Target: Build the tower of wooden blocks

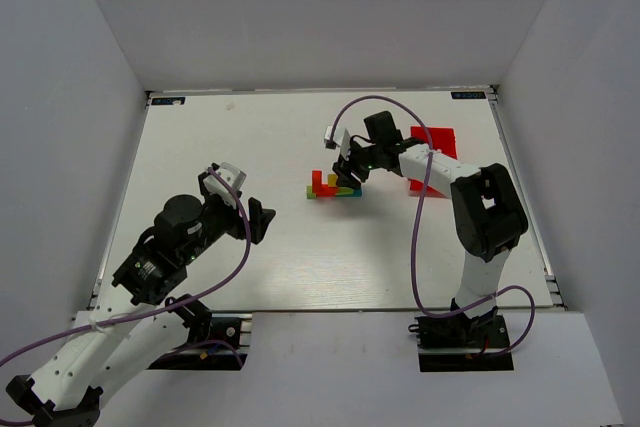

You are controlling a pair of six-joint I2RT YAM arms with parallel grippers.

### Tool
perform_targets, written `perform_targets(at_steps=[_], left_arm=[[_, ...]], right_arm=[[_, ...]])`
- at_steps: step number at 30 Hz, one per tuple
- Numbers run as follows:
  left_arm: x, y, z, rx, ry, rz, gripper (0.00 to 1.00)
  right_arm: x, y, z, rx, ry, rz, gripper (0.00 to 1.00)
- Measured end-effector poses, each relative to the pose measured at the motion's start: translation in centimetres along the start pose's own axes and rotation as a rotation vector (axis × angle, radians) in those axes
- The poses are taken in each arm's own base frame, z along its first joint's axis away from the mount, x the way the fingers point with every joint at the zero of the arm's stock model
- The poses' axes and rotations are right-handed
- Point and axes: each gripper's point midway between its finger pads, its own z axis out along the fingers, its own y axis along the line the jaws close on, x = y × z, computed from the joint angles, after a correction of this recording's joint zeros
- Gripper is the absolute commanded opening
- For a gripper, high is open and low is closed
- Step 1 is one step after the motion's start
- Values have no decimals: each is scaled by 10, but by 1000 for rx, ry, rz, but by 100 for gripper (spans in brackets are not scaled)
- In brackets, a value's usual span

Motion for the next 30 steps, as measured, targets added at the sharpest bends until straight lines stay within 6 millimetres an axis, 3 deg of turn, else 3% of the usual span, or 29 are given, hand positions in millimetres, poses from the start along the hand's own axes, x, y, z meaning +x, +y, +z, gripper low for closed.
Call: perform_targets(at_steps=[8, 17, 25, 30], left_arm=[[0, 0, 0, 0, 0, 0, 100], [0, 1, 0, -4, -1, 0, 100], [0, 1, 0, -8, -1, 0, 100], [0, 2, 0, -10, -1, 0, 100]], right_arm=[[0, 1, 0, -6, -3, -9, 62], [6, 16, -4, -58, 1, -45, 71], [-6, 22, -40, 15, 3, -84, 90], [-12, 26, -68, 97, 8, -81, 90]])
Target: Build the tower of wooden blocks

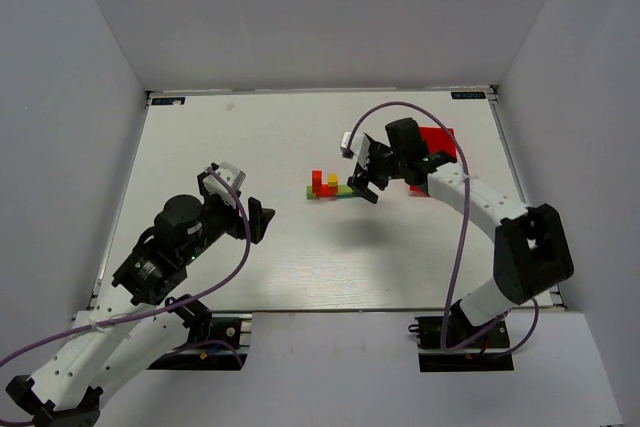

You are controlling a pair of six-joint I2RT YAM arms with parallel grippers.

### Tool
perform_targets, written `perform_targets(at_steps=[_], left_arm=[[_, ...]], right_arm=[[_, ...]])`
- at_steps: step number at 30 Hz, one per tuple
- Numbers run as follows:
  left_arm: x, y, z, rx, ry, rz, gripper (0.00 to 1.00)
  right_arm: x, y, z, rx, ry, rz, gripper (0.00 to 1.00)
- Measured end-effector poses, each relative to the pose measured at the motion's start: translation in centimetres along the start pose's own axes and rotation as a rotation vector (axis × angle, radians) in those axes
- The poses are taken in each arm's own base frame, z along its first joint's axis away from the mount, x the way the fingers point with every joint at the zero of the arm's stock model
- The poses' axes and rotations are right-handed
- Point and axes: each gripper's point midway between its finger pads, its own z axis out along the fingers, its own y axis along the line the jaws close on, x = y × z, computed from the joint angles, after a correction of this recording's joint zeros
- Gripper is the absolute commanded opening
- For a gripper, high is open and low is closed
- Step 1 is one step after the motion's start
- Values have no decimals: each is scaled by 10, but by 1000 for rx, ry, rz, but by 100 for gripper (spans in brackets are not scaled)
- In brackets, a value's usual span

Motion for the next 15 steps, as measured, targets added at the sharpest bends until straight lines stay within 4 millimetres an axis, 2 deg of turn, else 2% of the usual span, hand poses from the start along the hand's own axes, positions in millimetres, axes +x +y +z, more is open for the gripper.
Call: perform_targets(at_steps=[7, 15], left_arm=[[0, -1, 0, 6, -2, 10, 100], [-2, -2, 4, 19, -4, 34, 100]], right_arm=[[-7, -3, -44, 178, 9, 112, 90], [-19, -10, -96, 418, -70, 288, 90]])
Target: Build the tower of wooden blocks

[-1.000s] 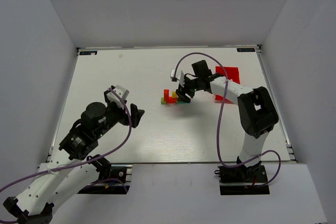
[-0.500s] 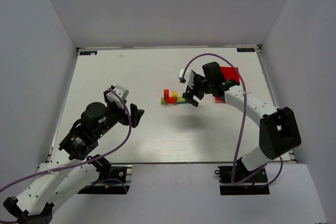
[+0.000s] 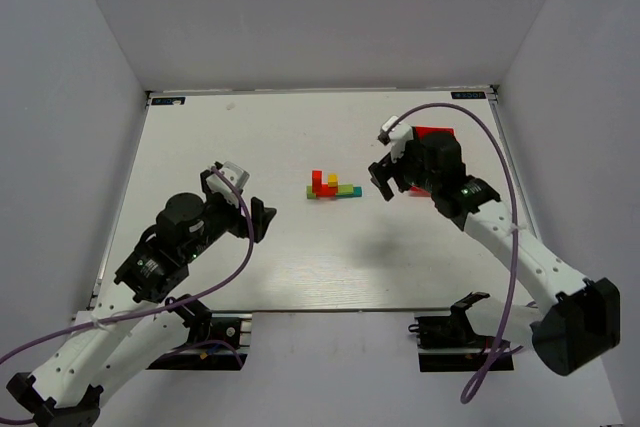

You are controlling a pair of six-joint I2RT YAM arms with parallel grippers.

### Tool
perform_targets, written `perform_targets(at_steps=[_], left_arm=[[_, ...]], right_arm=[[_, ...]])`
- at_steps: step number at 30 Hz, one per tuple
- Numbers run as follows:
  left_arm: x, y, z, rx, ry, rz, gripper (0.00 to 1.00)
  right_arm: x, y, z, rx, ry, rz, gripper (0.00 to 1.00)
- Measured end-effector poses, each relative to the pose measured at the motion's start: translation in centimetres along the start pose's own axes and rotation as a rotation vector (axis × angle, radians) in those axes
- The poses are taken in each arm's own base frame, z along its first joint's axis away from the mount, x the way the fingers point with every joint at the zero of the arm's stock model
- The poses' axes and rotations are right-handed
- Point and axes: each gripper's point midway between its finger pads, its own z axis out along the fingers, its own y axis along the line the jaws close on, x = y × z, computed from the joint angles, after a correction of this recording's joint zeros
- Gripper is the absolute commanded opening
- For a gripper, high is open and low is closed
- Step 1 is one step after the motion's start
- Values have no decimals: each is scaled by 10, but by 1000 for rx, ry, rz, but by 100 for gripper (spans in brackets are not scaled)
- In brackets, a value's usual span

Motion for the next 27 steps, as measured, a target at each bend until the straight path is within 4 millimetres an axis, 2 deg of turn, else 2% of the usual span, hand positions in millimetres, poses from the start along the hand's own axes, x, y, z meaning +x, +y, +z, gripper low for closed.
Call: perform_targets(at_steps=[8, 13, 19, 23, 27], left_arm=[[4, -1, 2, 11, -3, 22, 100], [-1, -1, -4, 15, -38, 33, 100], [-9, -1, -10, 14, -78, 36, 100], [-9, 0, -10, 10, -83, 42, 100], [-6, 2, -9, 1, -75, 43, 100]], right_arm=[[10, 4, -24, 59, -53, 86, 90], [28, 11, -26, 52, -29, 87, 90], [32, 5, -27, 84, -24, 53, 90], [42, 3, -28, 94, -5, 43, 90], [41, 0, -32, 108, -15, 42, 90]])
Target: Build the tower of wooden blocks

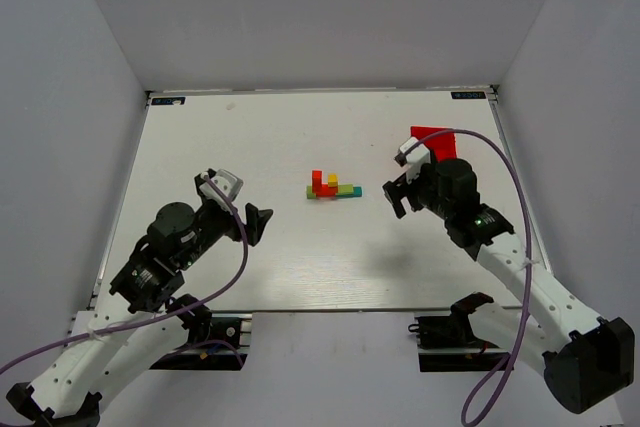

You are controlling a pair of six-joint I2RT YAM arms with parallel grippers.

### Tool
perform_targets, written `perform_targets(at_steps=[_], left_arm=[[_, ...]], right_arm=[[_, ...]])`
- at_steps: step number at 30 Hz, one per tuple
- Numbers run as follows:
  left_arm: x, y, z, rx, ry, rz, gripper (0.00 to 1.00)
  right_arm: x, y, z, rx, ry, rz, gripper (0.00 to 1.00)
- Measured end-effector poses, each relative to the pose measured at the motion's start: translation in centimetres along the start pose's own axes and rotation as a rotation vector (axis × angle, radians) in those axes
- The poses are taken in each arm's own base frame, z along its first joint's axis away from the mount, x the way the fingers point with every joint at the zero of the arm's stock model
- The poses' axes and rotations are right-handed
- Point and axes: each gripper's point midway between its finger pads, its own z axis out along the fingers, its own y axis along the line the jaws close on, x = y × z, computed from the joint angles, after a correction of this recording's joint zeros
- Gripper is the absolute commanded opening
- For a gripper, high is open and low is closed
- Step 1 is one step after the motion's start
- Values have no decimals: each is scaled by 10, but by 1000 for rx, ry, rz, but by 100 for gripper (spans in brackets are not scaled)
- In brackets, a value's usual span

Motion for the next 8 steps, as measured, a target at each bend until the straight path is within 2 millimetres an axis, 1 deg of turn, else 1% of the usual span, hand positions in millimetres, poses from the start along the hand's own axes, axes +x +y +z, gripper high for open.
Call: perform_targets(at_steps=[8], left_arm=[[-3, 2, -3, -14, -14, -1, 100]], right_arm=[[-1, -5, -4, 15, -12, -23, 90]])
